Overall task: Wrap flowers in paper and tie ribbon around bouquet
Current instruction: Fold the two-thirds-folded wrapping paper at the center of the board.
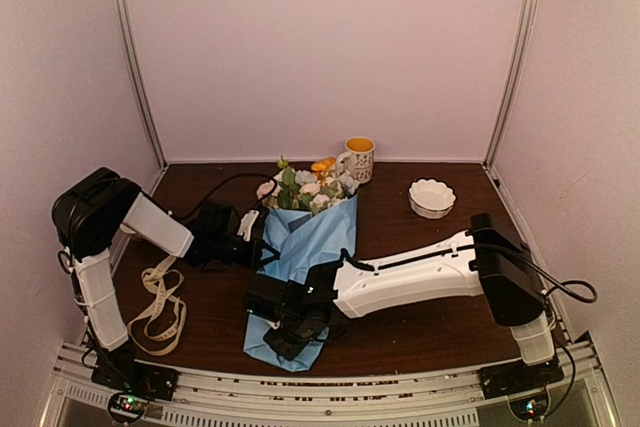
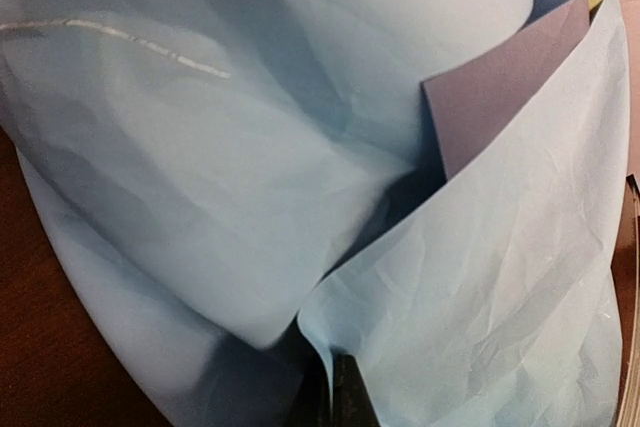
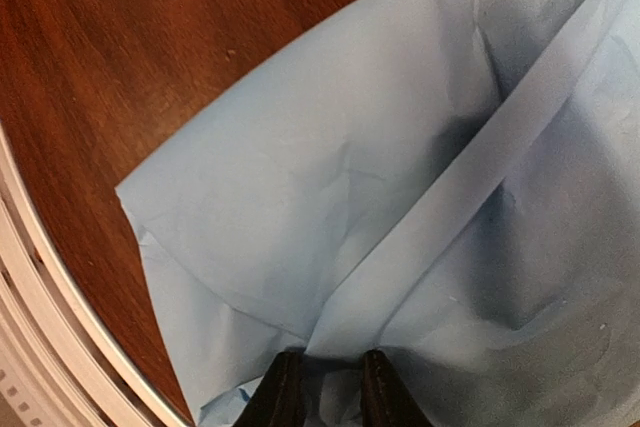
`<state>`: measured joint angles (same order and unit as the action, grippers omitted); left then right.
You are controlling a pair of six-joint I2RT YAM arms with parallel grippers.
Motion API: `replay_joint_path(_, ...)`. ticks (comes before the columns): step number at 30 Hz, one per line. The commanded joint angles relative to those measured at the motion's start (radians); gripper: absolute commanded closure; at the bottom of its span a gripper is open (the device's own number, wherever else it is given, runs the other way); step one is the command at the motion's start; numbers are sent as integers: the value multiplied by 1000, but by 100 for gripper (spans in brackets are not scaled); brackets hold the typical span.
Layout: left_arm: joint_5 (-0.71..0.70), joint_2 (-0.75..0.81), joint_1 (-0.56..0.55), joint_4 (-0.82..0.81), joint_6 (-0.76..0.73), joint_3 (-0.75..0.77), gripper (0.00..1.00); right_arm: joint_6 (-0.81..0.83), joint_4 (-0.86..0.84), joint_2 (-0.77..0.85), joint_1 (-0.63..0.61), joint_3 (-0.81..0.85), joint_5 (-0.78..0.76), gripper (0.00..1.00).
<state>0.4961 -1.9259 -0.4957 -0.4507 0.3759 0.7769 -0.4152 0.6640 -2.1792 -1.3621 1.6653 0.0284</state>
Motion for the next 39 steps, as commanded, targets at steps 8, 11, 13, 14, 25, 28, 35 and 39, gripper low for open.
replay_joint_path(8,-5,66,45,236,-19,69,100,-31,118,-7,-7,-93,-22,76)
replay_joint_path(11,-29,127,46,307,-44,94,100,-29,132,16,-6,-91,-45,73)
replay_joint_path(13,-65,147,46,311,-50,82,100,-29,137,35,-6,-82,-58,71)
replay_joint_path(14,-89,145,45,309,-53,74,100,-29,138,45,-5,-78,-64,70)
replay_joint_path(25,-105,5,45,262,-42,53,100,-108,-71,353,83,-282,-14,48)
replay_joint_path(28,-94,1,46,256,-47,49,100,-237,-238,469,185,-456,62,30)
replay_joint_path(35,-83,-3,46,252,-51,44,100,-497,-590,496,384,-680,199,7)
replay_joint_path(39,-73,-16,46,243,-49,45,100,-560,-750,418,435,-707,282,7)
